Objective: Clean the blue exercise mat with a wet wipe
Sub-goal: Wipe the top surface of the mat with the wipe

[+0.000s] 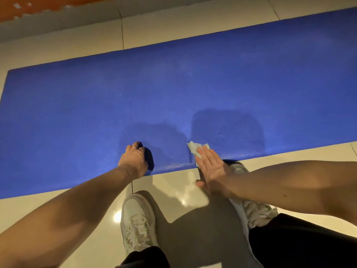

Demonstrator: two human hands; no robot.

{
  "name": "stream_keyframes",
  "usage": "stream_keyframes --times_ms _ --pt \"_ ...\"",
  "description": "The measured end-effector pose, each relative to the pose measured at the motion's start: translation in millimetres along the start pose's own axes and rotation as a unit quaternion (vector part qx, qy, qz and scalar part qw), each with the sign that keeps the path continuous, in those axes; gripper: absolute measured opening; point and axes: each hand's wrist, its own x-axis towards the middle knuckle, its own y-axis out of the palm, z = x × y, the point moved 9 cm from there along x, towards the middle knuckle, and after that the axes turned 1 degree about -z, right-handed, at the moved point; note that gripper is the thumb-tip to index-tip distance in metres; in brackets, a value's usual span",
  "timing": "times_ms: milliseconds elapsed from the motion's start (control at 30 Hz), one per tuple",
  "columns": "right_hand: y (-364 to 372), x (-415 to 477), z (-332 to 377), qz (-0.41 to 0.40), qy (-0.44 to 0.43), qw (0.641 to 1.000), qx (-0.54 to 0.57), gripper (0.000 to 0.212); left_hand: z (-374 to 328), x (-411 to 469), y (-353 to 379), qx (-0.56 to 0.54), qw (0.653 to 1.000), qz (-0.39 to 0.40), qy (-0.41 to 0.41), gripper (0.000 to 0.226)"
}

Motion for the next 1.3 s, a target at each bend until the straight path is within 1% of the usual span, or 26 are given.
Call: stream_keyframes --times_ms 67,133,200,267,333,400,467,500,567,633,667,700,767,833,867,900,1000,1067,1100,1133,1167,1233,1267,1300 --pt "2 -2 -5 -0.002 0.036 0.999 0.014 0.093 -7 1 -4 0.011 1.000 -0.001 -0.008 0.055" --pt "-2 4 9 -0.017 0.033 0.999 0.020 0.098 -11 2 -7 0.015 1.000 -0.007 -0.011 0.056" --pt "-14 22 35 -0.048 -0.022 0.997 0.056 0.100 -12 3 -9 0.010 1.000 -0.008 -0.008 0.057" --pt "-29 43 63 -0.084 -0.089 0.991 0.059 0.100 -9 6 -8 -0.005 1.000 -0.007 -0.001 0.057" --pt "-46 55 75 -0.102 -0.086 0.989 0.058 0.100 -5 8 -7 -0.024 1.000 -0.008 0.005 0.056" --pt "-59 55 76 -0.126 -0.114 0.984 0.056 0.094 -3 8 -6 -0.031 0.999 -0.010 0.010 0.055" --pt "-58 51 60 -0.107 -0.154 0.982 0.025 0.087 -2 8 -7 -0.031 0.999 -0.017 0.011 0.055" --pt "-56 50 42 -0.099 -0.154 0.983 0.017 0.084 -4 8 -9 -0.030 0.999 -0.018 0.010 0.056" --pt "-50 48 -2 -0.075 -0.114 0.990 0.043 0.084 -9 9 -10 -0.023 1.000 -0.014 0.004 0.056" --pt "-43 45 -34 -0.026 -0.083 0.995 0.050 0.085 -16 7 -17 0.001 1.000 -0.005 -0.012 0.056" --pt "-46 43 -41 -0.019 -0.085 0.994 0.067 0.084 -21 7 -20 0.009 1.000 0.000 -0.016 0.055" --pt "-53 40 -42 -0.029 -0.099 0.989 0.109 0.082 -26 5 -24 0.011 1.000 0.003 -0.015 0.055" --pt "-74 32 -42 -0.050 -0.113 0.966 0.226 0.073 -38 3 -29 0.009 1.000 0.013 0.004 0.052" --pt "-92 18 -45 -0.035 -0.089 0.928 0.361 0.062 -55 -5 -35 -0.024 0.999 0.025 0.040 0.043" --pt "-99 9 -49 -0.030 -0.070 0.910 0.407 0.058 -63 -12 -39 -0.047 0.997 0.026 0.060 0.038" --pt "-106 2 -53 -0.035 -0.051 0.898 0.435 0.054 -72 -23 -43 -0.075 0.994 0.022 0.080 0.036" --pt "-118 -16 -61 -0.053 -0.017 0.872 0.486 0.032 -91 -62 -59 -0.151 0.980 0.024 0.127 0.044" --pt "-116 -26 -56 -0.042 -0.008 0.836 0.547 0.018 -95 -82 -68 -0.205 0.970 0.015 0.131 0.042" --pt "-112 -30 -51 -0.030 -0.002 0.803 0.596 0.019 -98 -90 -73 -0.241 0.963 0.015 0.123 0.040" --pt "-106 -34 -44 -0.011 0.005 0.762 0.648 0.025 -100 -94 -75 -0.290 0.951 0.023 0.102 0.039" --pt "-99 -36 -39 -0.001 0.018 0.734 0.679 0.031 -102 -95 -73 -0.346 0.934 0.035 0.077 0.040" --pt "-93 -35 -31 -0.004 0.021 0.701 0.713 0.035 -108 -95 -70 -0.448 0.891 0.049 0.057 0.037" --pt "-91 -32 -26 -0.007 0.015 0.687 0.727 0.034 -111 -95 -69 -0.475 0.876 0.057 0.061 0.036" --pt "-87 -30 -23 -0.005 0.013 0.676 0.737 0.033 -114 -94 -66 -0.488 0.868 0.064 0.068 0.034"
